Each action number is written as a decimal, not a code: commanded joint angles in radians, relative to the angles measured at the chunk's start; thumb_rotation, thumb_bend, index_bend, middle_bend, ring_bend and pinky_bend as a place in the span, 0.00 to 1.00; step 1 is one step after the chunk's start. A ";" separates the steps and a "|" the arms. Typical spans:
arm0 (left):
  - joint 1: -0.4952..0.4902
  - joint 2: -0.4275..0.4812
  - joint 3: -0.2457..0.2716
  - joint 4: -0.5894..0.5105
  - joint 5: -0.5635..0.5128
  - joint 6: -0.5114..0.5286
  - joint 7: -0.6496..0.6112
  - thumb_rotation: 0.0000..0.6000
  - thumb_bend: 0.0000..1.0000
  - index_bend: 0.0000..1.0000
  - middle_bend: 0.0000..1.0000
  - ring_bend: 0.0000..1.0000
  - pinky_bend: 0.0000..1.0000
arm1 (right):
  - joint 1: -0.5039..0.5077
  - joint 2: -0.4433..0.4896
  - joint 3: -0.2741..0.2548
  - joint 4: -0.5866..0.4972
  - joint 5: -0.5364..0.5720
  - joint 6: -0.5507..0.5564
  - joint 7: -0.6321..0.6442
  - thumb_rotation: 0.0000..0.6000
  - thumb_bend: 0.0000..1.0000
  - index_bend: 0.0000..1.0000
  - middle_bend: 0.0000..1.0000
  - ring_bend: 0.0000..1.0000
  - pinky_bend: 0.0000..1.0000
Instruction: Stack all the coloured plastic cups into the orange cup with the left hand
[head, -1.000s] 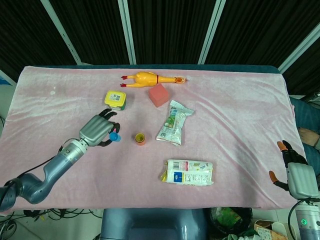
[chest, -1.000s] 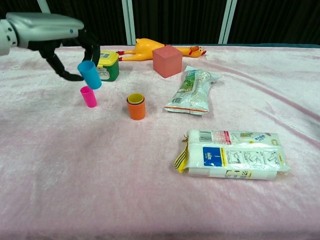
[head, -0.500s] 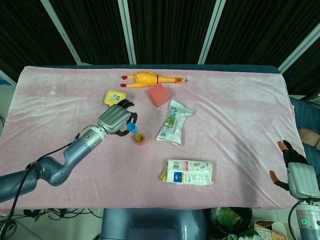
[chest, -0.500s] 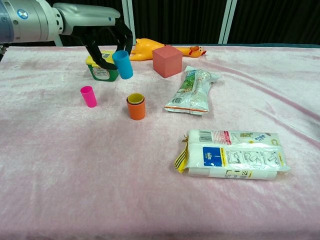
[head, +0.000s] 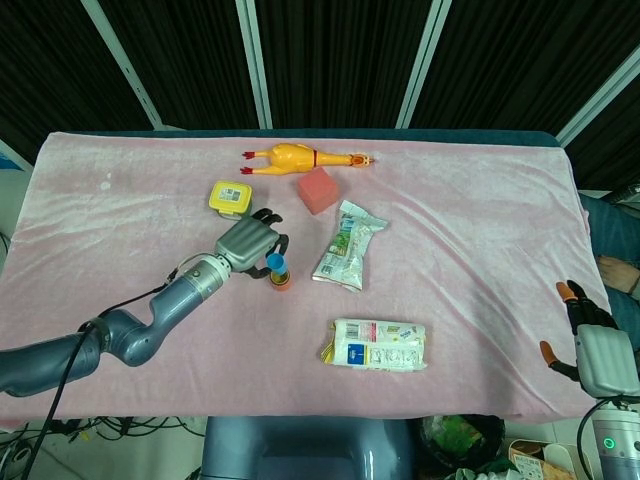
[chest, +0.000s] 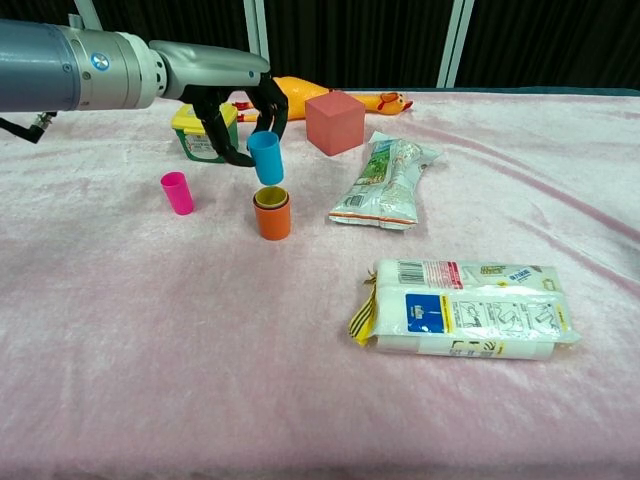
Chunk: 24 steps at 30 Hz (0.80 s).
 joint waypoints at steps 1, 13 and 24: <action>-0.004 -0.009 0.005 0.011 -0.009 0.001 0.004 1.00 0.34 0.53 0.55 0.12 0.11 | 0.000 0.000 0.000 0.000 -0.002 0.001 0.000 1.00 0.26 0.04 0.05 0.16 0.21; -0.017 -0.034 0.027 0.037 -0.024 -0.009 0.006 1.00 0.34 0.53 0.55 0.12 0.11 | 0.000 0.000 -0.001 0.000 -0.003 0.002 0.001 1.00 0.26 0.04 0.05 0.16 0.21; -0.027 -0.055 0.041 0.060 -0.020 -0.015 -0.003 1.00 0.26 0.44 0.50 0.12 0.11 | 0.000 0.002 -0.003 -0.001 -0.004 -0.002 0.004 1.00 0.26 0.04 0.05 0.16 0.21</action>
